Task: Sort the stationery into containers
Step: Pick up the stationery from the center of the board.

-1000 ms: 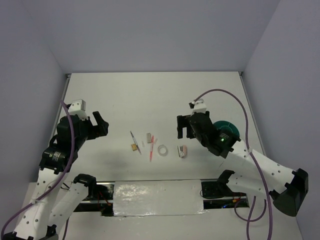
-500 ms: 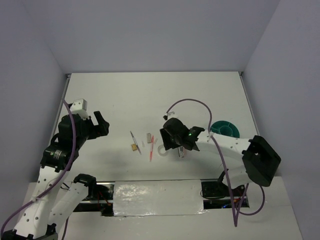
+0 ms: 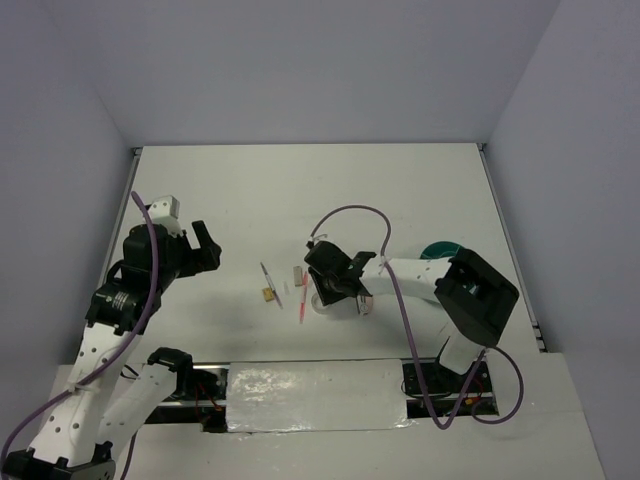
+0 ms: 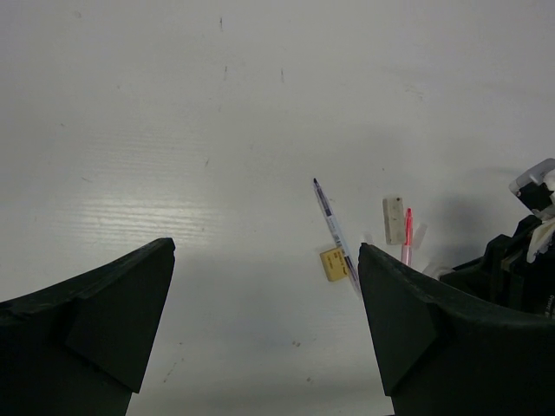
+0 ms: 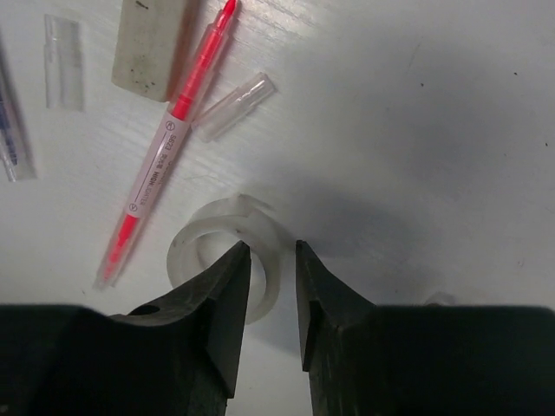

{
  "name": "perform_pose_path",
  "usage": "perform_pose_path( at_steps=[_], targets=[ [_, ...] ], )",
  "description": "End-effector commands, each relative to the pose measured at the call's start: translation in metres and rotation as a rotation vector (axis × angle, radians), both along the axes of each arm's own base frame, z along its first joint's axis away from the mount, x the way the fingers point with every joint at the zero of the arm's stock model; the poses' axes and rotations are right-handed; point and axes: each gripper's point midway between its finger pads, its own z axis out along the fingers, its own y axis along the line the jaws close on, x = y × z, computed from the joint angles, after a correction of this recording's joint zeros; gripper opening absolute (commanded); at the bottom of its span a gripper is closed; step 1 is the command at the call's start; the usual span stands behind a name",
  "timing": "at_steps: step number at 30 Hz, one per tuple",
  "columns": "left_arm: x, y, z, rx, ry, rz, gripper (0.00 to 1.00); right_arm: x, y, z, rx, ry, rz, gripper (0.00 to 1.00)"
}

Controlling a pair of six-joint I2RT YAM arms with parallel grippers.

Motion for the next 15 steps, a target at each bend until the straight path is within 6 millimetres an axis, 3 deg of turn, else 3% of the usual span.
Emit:
perform_pose_path(
  at_steps=[1,5,9,10,15],
  targets=[
    [0.005,-0.005,0.016,-0.005,-0.062,-0.029,0.99,0.009,0.012,0.006,0.009,-0.03,-0.004,0.33],
    [0.005,-0.005,0.016,-0.006,-0.065,-0.034,0.99,0.013,0.008,0.015,0.007,-0.06,-0.026,0.02],
    [0.004,-0.006,0.018,-0.008,-0.071,-0.039,0.99,0.02,0.0,0.044,0.026,-0.134,-0.06,0.0],
    [0.004,-0.006,0.017,-0.008,-0.069,-0.042,0.99,0.023,-0.003,0.06,0.04,-0.172,-0.071,0.0],
    [0.002,-0.007,0.021,-0.013,-0.087,-0.045,0.99,0.058,-0.062,0.107,0.012,-0.317,-0.268,0.0]
  ],
)
